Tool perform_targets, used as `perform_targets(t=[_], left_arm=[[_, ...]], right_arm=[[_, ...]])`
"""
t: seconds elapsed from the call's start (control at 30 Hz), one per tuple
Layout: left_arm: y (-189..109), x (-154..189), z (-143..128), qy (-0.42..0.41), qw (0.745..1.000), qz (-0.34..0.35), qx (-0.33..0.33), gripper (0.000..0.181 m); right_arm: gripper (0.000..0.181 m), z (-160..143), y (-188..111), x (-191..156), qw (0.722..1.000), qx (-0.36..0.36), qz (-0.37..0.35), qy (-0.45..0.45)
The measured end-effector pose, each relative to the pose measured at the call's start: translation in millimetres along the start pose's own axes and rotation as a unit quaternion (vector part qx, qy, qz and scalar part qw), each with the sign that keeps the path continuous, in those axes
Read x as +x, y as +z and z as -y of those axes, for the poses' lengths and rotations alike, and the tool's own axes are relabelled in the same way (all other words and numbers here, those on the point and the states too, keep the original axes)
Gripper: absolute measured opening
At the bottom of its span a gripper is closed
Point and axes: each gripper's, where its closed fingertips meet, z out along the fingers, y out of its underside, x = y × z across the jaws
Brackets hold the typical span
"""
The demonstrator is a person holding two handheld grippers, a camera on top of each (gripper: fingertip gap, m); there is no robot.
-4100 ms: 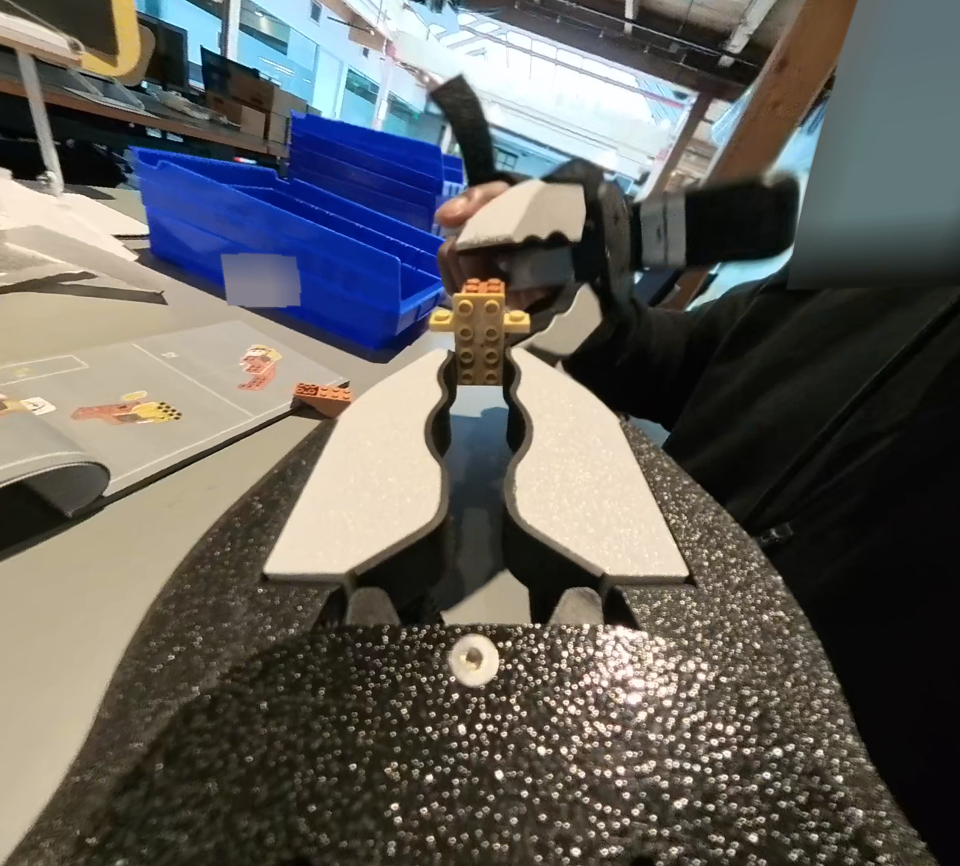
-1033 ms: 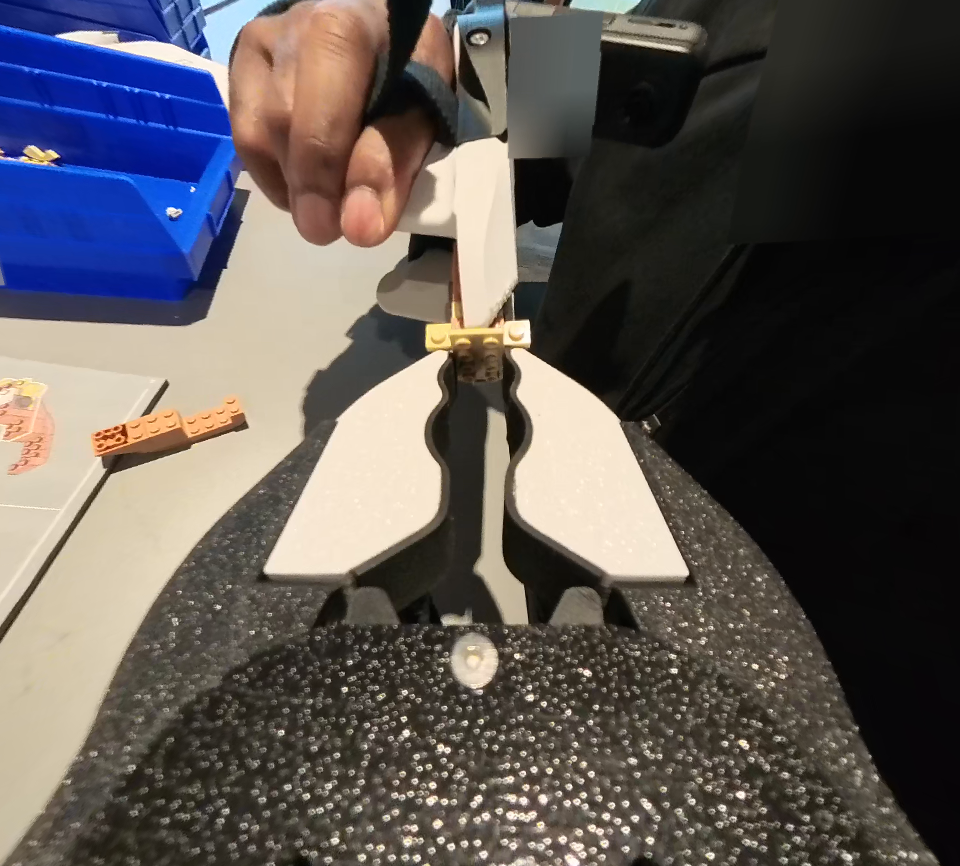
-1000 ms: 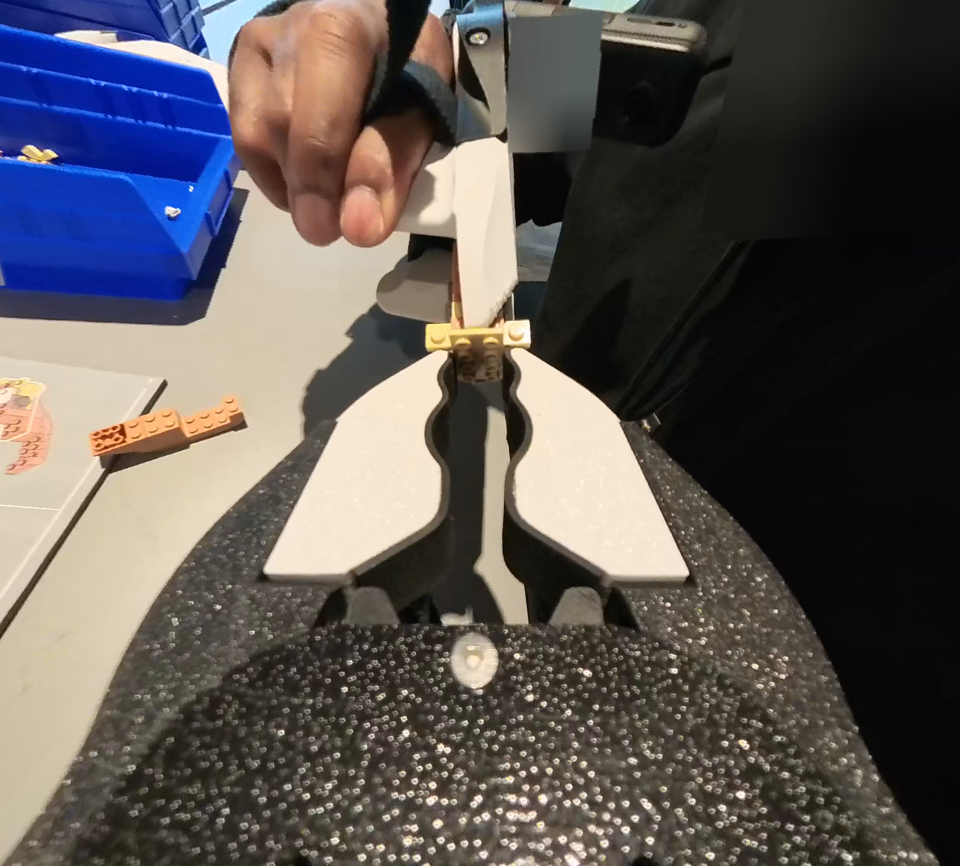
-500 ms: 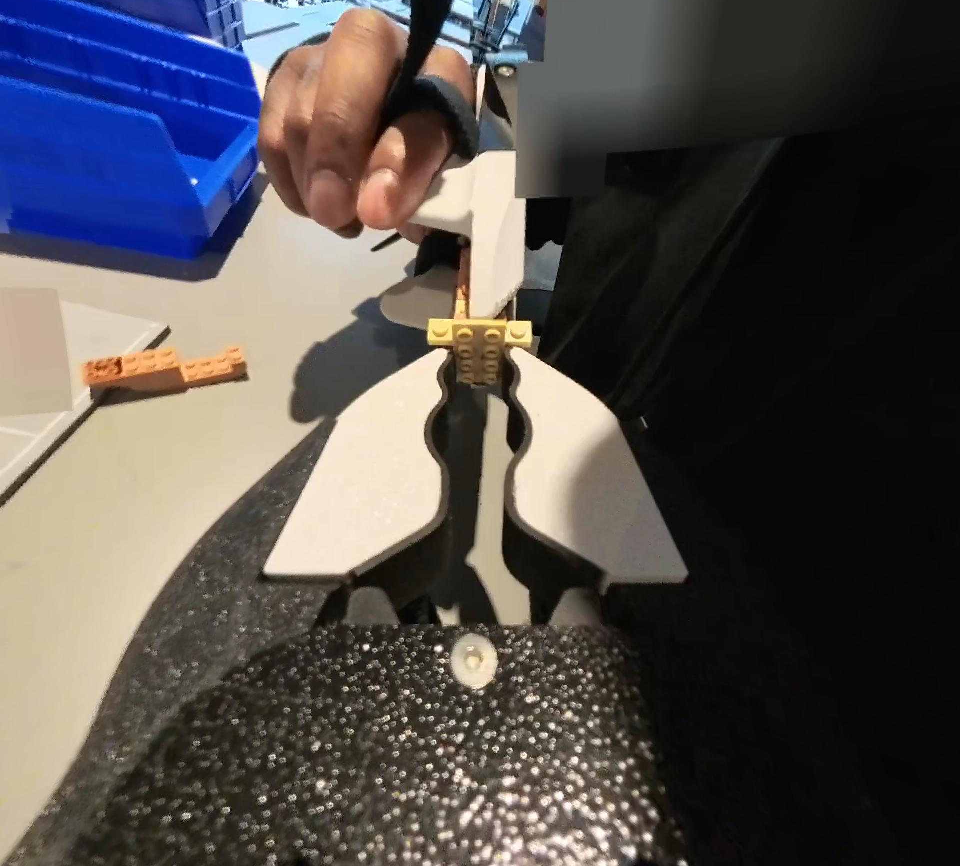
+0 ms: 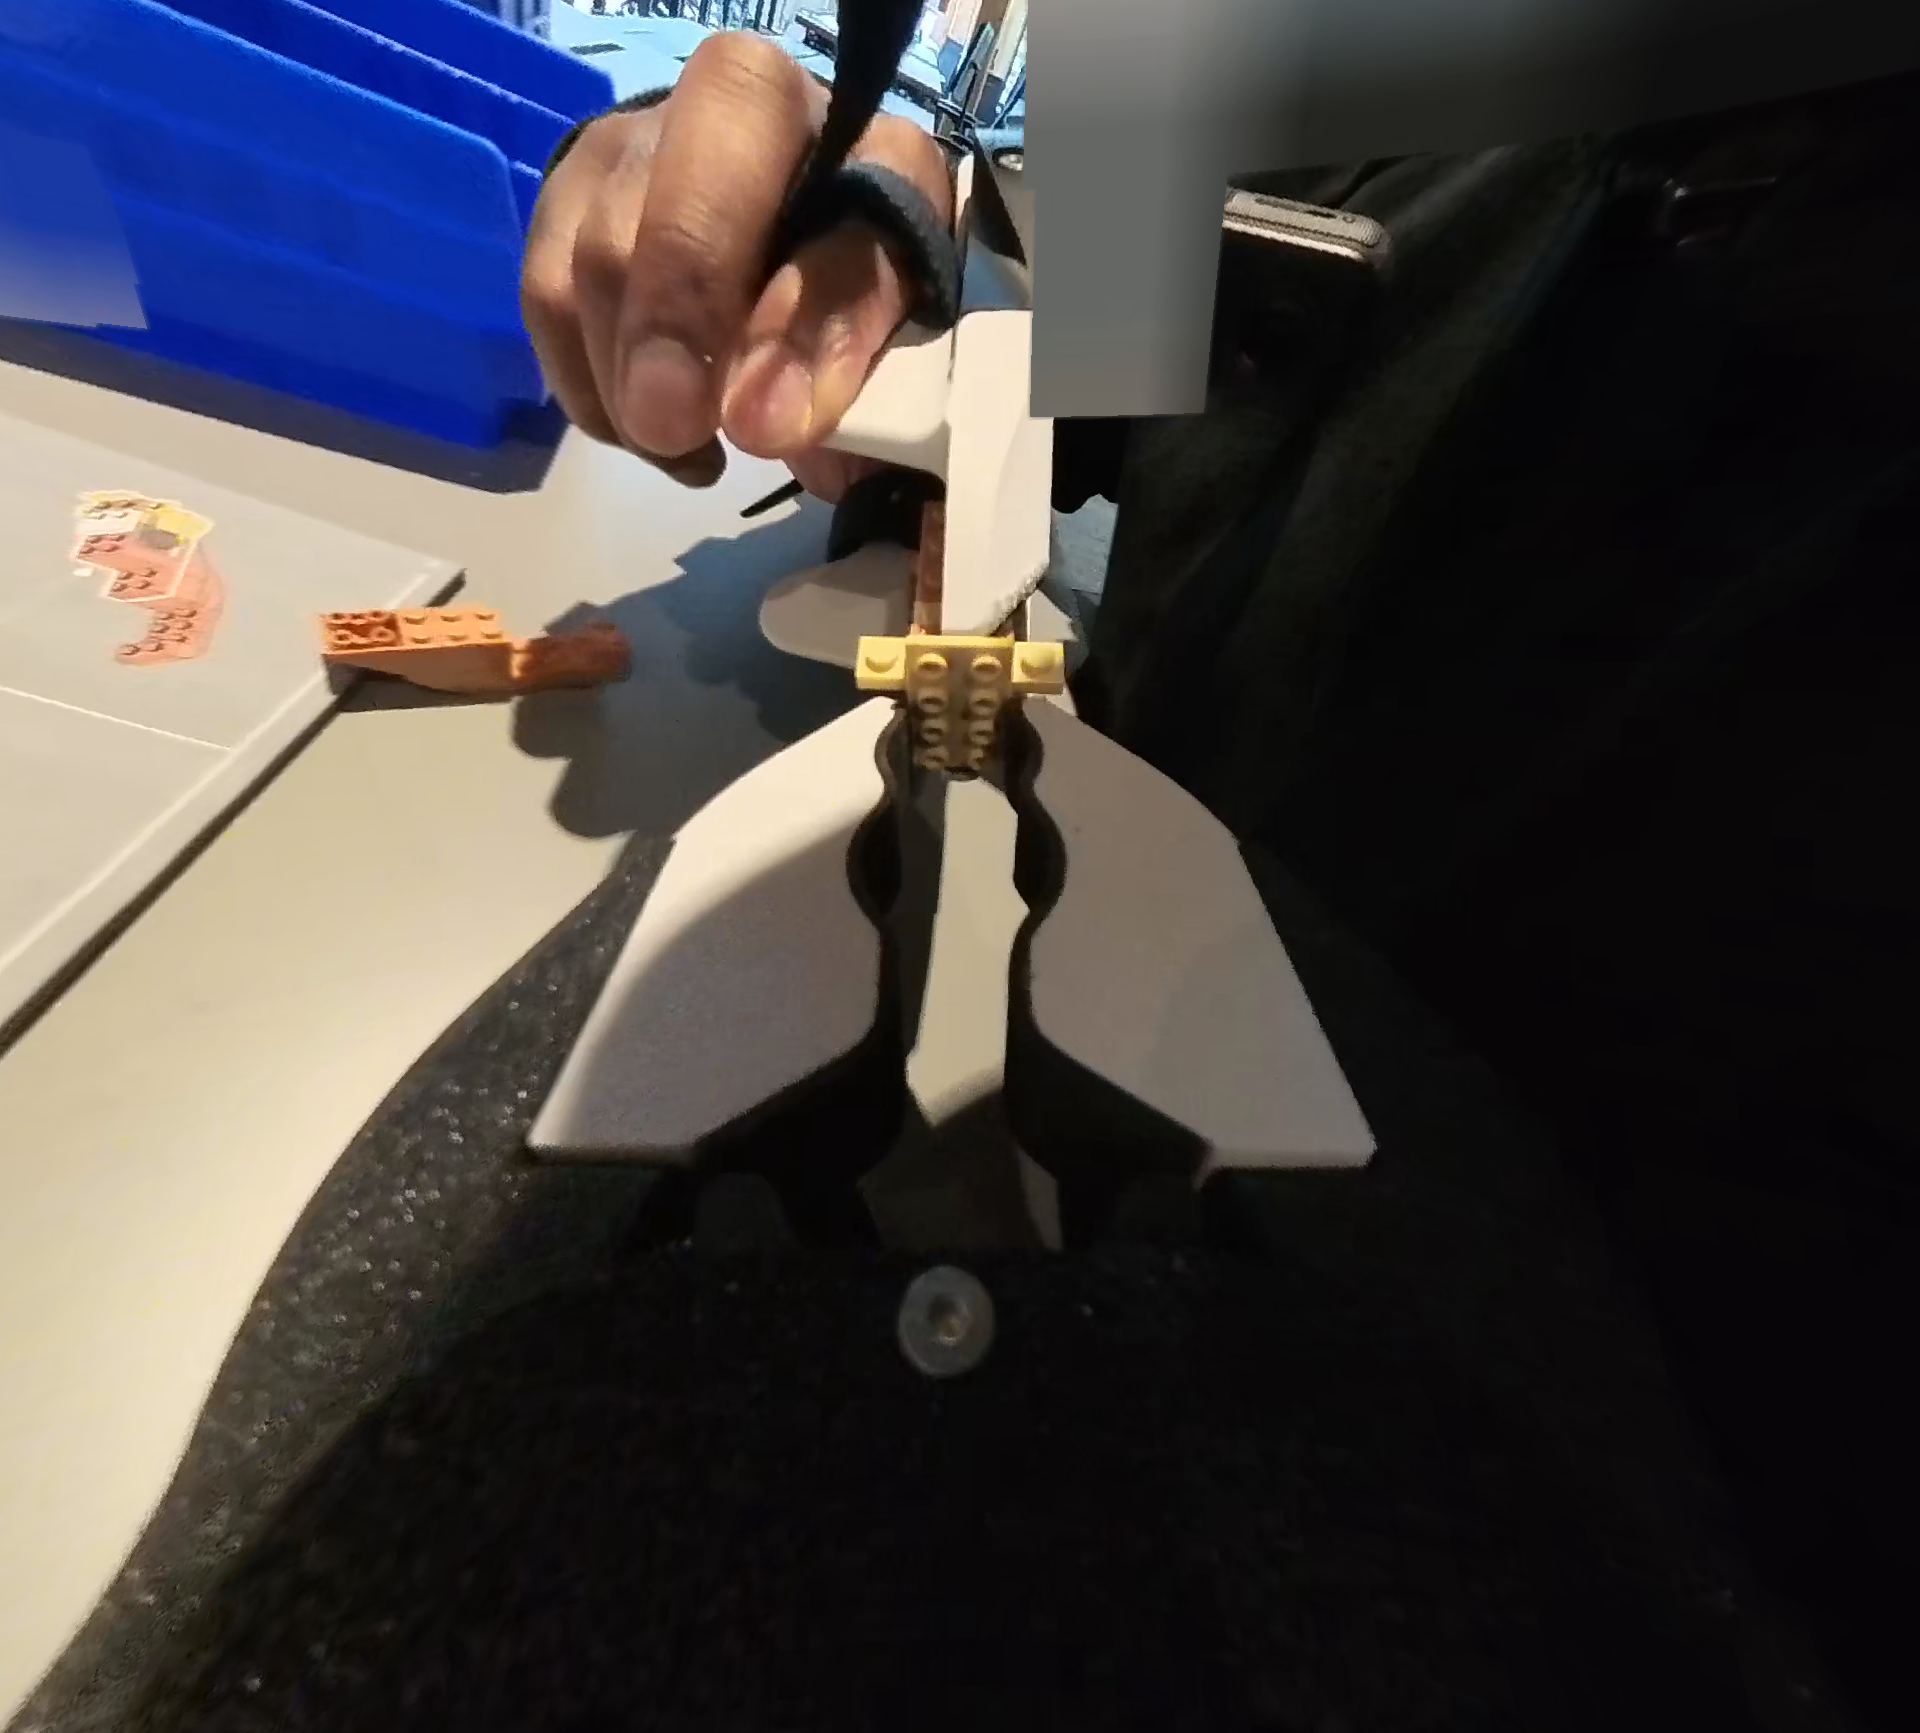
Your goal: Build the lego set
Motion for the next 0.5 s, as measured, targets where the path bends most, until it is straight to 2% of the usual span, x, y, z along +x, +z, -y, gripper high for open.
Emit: perform_targets(t=[0.33, 0.5], left_arm=[[-0.5, -4.8, 0.5, 0.0, 1.0, 0.008, 0.006, 0.016], [-2.0, -4.3, 2.3, -0.027, 0.999, 0.003, 0.03, 0.016]], right_arm=[[0.029, -3.9, 0.2, 1.6, 0.999, -0.013, -0.023, -0.023], [0.038, -7.9, 0.8, 3.9, 0.998, -0.037, -0.047, -0.024]])
